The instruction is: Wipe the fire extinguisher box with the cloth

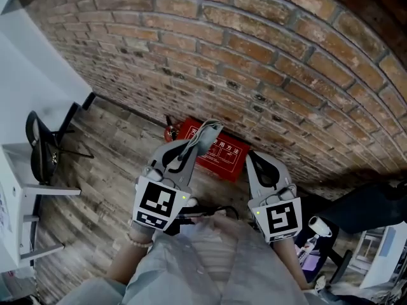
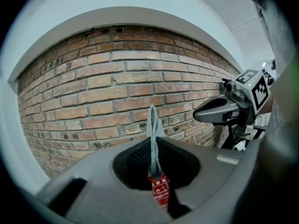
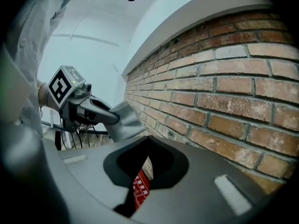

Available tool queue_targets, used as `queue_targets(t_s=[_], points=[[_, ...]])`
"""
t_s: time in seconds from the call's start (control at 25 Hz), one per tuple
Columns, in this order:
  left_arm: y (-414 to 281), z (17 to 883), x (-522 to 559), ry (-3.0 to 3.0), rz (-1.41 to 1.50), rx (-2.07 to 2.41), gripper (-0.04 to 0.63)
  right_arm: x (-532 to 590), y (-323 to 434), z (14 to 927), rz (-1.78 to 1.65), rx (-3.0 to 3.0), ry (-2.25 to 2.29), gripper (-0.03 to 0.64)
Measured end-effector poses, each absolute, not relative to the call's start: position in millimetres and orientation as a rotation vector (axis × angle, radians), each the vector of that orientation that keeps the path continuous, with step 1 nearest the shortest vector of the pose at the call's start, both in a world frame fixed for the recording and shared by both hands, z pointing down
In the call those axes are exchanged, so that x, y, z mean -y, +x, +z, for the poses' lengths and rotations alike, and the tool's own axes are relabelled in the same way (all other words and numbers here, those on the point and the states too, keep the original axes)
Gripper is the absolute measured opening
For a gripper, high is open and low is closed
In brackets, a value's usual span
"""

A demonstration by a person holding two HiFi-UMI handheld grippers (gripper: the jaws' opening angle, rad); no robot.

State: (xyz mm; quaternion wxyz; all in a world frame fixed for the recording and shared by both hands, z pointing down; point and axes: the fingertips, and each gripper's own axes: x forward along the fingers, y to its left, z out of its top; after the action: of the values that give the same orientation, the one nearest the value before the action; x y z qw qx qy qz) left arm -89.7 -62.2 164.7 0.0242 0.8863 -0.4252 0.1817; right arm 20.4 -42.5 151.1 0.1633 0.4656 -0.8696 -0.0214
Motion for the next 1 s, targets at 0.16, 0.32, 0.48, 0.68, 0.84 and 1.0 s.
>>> queue_targets(t_s=[0.16,0.32,0.48,0.68,0.84,1.0], points=[[-92.1,162.2,59.9,2.73,0.55,1.339,0.012,40.4,17.5,148.4,-0.067,2.49,1.32,0.009],[-91.0,161.3,58.5,2.735,0.549,1.342,0.012,40.9,16.0,146.2,-0.075,2.496,1.312,0.009],[-90.0,162.8,58.3,2.741,0.551,1.332,0.012,42.5,14.4,145.8,-0.087,2.496,1.303,0.009],[-89.7,164.0,56.9,2.744,0.55,1.316,0.012,41.9,11.4,146.6,-0.089,2.492,1.291,0.009],[-88.1,166.2,56.1,2.744,0.551,1.307,0.012,41.5,11.2,148.0,-0.089,2.491,1.286,0.009],[-86.9,167.4,56.6,2.736,0.541,1.3,0.012,41.8,12.5,149.2,-0.087,2.486,1.283,0.009]])
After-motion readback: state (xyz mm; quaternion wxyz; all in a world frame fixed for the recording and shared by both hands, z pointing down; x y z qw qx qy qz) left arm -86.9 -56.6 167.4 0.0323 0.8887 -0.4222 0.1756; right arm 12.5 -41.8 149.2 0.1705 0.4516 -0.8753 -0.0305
